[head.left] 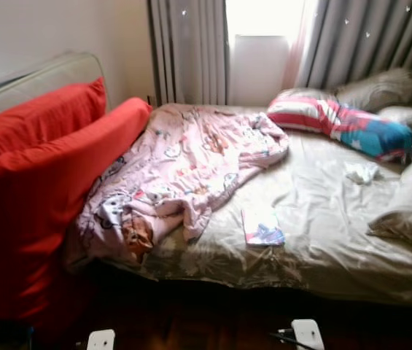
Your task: Clean up the room
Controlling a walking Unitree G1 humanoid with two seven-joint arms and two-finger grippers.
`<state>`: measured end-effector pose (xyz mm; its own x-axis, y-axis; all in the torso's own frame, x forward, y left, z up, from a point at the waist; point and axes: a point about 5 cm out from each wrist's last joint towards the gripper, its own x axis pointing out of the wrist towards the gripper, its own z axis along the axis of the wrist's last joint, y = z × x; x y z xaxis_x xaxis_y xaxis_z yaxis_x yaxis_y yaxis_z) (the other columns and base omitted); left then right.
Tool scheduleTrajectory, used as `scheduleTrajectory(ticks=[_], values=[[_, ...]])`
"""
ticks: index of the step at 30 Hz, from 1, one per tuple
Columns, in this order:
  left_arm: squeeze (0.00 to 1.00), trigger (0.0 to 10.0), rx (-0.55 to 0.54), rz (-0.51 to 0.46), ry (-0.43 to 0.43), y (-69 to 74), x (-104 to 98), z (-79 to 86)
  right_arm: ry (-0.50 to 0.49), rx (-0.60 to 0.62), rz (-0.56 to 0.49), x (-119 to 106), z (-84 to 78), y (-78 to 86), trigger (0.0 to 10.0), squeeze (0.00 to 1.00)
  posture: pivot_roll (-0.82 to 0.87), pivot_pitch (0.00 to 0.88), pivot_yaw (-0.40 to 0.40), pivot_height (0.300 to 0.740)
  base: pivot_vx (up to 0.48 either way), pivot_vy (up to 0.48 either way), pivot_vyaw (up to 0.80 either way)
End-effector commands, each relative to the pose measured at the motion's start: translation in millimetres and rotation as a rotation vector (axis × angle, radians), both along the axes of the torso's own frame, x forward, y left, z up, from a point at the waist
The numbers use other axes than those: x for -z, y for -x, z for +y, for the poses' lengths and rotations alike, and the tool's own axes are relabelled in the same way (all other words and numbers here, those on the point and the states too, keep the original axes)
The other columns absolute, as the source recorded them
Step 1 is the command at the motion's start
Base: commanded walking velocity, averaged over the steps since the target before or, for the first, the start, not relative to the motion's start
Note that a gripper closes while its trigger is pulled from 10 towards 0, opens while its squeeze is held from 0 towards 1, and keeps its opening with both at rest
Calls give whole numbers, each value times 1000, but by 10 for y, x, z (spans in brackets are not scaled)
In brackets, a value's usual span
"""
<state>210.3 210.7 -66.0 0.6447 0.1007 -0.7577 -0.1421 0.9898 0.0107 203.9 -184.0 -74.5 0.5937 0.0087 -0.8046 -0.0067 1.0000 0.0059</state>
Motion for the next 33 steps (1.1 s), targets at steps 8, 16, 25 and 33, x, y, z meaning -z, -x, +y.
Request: scheduleTrajectory(ticks=[8, 16, 25, 33], values=[[0, 10000, 4, 19, -13, 36, 14, 43, -2, -5, -28, -41, 40, -80, 10000, 0, -67, 1, 7, 740, 0, -307, 0], [0, 10000, -4, 16, -5, 40, 17, 40, 0, -5, -28, -40, 36, -77, 10000, 0, -67, 2, 6, 740, 0, 0, 0], [0, 10000, 6, 16, 6, 33, 13, 34, 1, 2, -34, -45, 37, -86, 10000, 0, -68, 9, 6, 740, 0, 0, 0], [0, 10000, 2, 15, 7, 26, 11, 32, 0, 5, -37, -50, 33, -94, 10000, 0, -66, 16, 5, 740, 0, 0, 0]])
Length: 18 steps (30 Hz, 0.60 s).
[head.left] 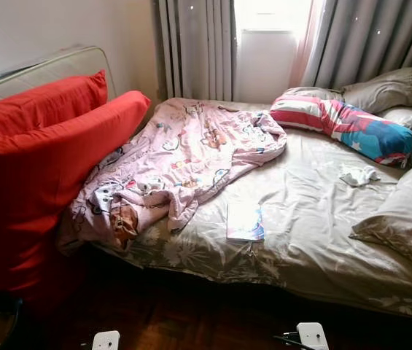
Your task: Clean up the room
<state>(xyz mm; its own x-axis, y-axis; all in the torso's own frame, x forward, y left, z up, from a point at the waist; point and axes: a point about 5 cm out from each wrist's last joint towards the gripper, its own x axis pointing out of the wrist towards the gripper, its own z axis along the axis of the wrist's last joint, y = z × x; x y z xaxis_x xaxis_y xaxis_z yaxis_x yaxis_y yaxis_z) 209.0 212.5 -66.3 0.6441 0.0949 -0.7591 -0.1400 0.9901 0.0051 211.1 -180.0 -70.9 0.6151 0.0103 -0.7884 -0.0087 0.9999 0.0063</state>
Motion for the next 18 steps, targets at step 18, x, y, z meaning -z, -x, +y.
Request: scheduleTrajectory(ticks=[18], values=[[0, 10000, -3, 16, 0, 8, 5, 14, 2, 13, -19, -22, -11, -34, 10000, 0, -64, 31, 0, 740, 132, 0, 0]])
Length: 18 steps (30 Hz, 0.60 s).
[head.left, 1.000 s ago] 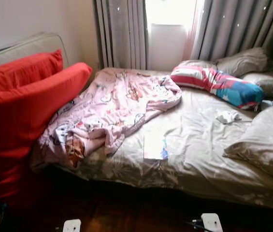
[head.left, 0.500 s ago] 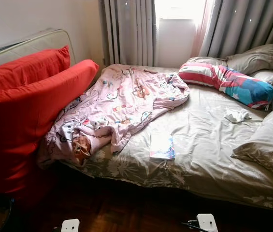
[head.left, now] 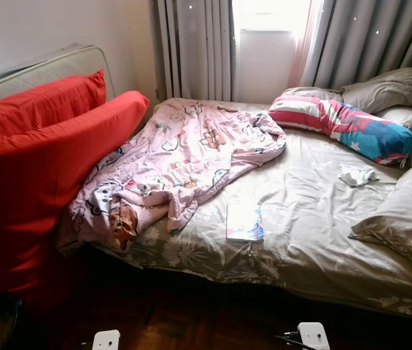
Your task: Clean up the room
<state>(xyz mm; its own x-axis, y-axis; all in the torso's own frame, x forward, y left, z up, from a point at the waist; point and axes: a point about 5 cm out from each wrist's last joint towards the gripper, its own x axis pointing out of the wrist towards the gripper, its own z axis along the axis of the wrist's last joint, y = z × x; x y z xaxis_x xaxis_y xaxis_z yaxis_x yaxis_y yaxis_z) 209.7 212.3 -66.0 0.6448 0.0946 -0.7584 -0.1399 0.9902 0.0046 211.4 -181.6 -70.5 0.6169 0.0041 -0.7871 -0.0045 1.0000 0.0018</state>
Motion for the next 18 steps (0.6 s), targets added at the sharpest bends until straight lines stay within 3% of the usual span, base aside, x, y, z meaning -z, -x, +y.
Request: scheduleTrajectory(ticks=[1, 12, 18], values=[[0, 10000, -3, 17, -1, 14, 8, 16, -2, 10, -18, -19, 4, -31, 10000, 0, -64, 31, 0, 740, 352, 0, 0], [0, 10000, -2, 18, 0, 16, 10, 15, 16, 27, -16, -16, -10, -26, 10000, 0, -64, 29, 0, 740, 371, 0, 0], [0, 10000, 0, 19, 0, 20, 12, 15, 27, 26, -13, -13, -14, -20, 10000, 0, -67, 21, 2, 740, 377, 0, -742]])
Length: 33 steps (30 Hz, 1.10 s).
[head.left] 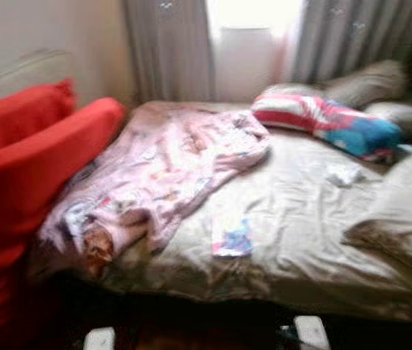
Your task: Clean up the room
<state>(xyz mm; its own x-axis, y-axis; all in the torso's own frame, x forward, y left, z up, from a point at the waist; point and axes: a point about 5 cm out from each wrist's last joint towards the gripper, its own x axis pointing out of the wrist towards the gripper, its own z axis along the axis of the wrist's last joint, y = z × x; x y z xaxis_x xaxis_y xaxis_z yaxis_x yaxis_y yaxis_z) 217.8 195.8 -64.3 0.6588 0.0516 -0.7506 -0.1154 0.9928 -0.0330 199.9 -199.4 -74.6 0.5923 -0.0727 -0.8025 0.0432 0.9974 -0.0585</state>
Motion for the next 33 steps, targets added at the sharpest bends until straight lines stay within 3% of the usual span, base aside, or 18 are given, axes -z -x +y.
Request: scheduleTrajectory(ticks=[1, 20, 33], values=[[0, 10000, -24, 36, -37, 102, 30, 180, -32, -22, -41, -53, 165, -134, 10000, 0, -67, 21, 2, 740, 379, 0, -563], [0, 10000, -17, 37, -40, 113, 34, 188, -37, -13, -54, -51, 176, -127, 10000, 0, -72, 3, 9, 740, 372, 0, 0], [0, 10000, -16, 37, -39, 105, 30, 184, -41, -8, -61, -58, 174, -139, 10000, 0, -75, 15, 3, 740, 0, 0, 0]])
